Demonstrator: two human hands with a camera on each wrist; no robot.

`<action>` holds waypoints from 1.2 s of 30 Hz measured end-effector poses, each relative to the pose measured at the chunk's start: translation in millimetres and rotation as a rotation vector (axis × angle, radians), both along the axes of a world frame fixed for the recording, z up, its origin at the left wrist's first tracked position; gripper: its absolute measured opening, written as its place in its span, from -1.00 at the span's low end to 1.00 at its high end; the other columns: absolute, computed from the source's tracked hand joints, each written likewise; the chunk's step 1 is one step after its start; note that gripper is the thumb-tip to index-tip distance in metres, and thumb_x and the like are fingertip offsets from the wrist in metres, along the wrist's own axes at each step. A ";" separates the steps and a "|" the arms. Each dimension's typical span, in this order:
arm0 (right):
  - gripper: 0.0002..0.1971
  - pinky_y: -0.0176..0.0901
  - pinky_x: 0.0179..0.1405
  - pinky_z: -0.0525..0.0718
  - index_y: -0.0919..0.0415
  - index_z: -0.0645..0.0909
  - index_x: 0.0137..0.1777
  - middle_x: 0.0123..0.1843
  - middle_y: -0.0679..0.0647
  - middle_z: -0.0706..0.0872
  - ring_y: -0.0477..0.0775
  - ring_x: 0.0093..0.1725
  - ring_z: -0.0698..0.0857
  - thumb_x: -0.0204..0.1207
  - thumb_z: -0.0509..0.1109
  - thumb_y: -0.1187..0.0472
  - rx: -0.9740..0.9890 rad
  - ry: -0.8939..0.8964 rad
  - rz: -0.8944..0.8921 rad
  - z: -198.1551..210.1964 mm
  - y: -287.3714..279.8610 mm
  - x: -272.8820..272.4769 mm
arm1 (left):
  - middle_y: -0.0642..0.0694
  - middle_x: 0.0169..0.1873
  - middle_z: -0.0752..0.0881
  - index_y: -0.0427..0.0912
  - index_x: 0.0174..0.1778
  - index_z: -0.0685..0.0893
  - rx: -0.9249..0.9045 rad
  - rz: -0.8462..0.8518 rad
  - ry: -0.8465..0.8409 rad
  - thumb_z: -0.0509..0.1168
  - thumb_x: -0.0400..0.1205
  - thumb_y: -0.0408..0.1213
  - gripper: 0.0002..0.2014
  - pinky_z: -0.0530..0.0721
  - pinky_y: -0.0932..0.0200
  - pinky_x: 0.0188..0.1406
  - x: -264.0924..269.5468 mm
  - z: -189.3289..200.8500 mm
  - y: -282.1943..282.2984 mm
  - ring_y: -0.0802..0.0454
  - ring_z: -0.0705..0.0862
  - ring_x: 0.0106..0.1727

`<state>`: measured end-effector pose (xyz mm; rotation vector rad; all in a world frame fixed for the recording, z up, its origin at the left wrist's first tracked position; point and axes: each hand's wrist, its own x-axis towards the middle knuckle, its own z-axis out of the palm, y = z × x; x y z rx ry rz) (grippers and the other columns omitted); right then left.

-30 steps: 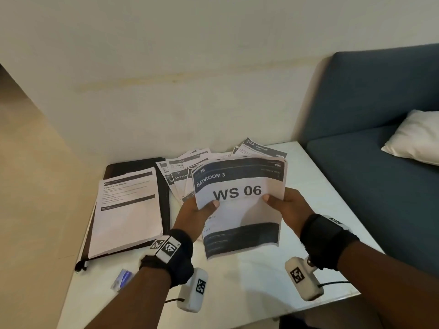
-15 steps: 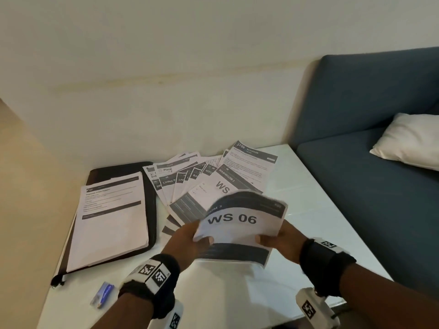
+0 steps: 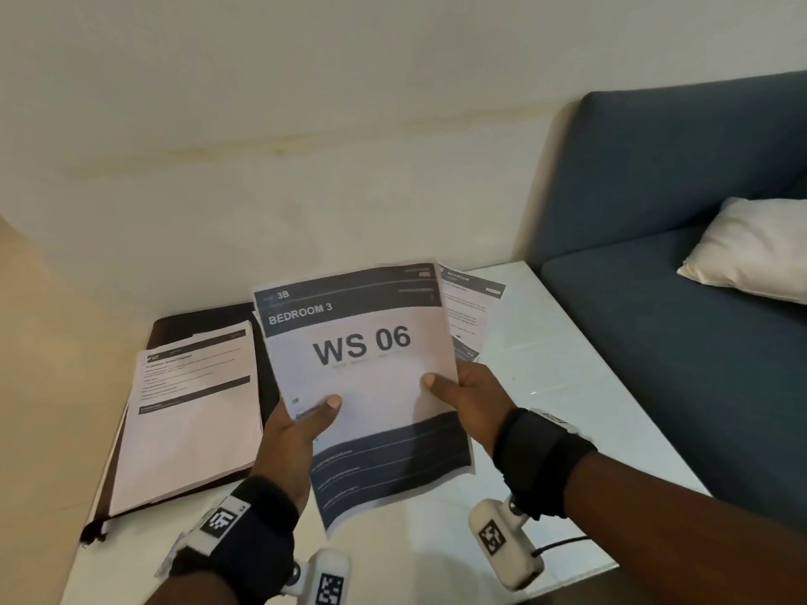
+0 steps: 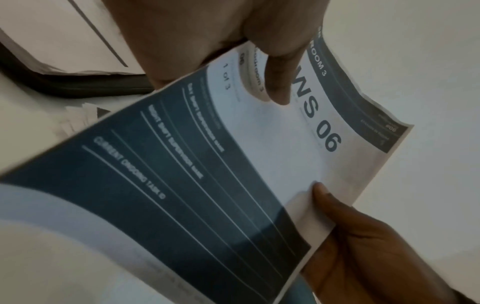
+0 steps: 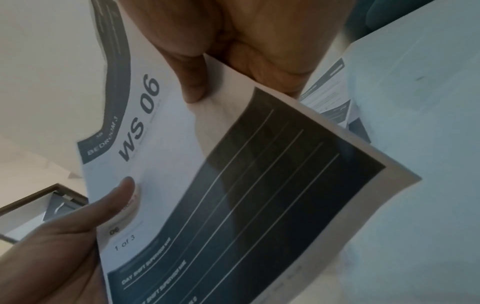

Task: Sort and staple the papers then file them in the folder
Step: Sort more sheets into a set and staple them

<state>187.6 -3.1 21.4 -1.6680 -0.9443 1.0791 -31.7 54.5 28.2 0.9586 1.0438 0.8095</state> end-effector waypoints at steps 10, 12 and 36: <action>-0.59 -0.08 -0.08 0.59 0.22 0.64 0.14 0.17 0.24 0.75 0.20 -0.02 0.69 0.70 0.17 -0.12 -0.300 -0.358 -0.027 -31.0 57.4 59.6 | -0.03 -0.04 0.74 -0.16 0.18 0.61 0.216 0.206 0.420 0.31 0.70 -0.21 -0.82 0.63 -0.01 -0.12 -69.4 12.4 37.2 -0.18 0.70 -0.02; -0.52 -0.09 0.02 0.54 0.26 0.65 0.17 0.19 0.24 0.74 0.27 0.10 0.68 0.70 0.14 -0.16 -0.367 -0.546 -0.110 -45.6 70.6 81.1 | -0.08 0.04 0.73 -0.12 0.22 0.62 0.207 0.228 0.457 0.32 0.69 -0.17 -0.79 0.62 -0.21 0.14 -80.4 6.2 44.4 -0.30 0.67 0.10; -0.42 0.01 0.09 0.65 0.25 0.49 0.29 0.24 0.26 0.70 0.35 0.20 0.68 0.39 0.60 0.00 -0.598 -0.621 -0.198 -121.3 115.9 97.3 | -0.23 -0.03 0.72 -0.15 0.07 0.58 0.137 -0.036 0.776 0.28 0.71 -0.20 -0.88 0.72 -0.05 -0.05 -89.7 -24.3 53.3 -0.26 0.72 -0.07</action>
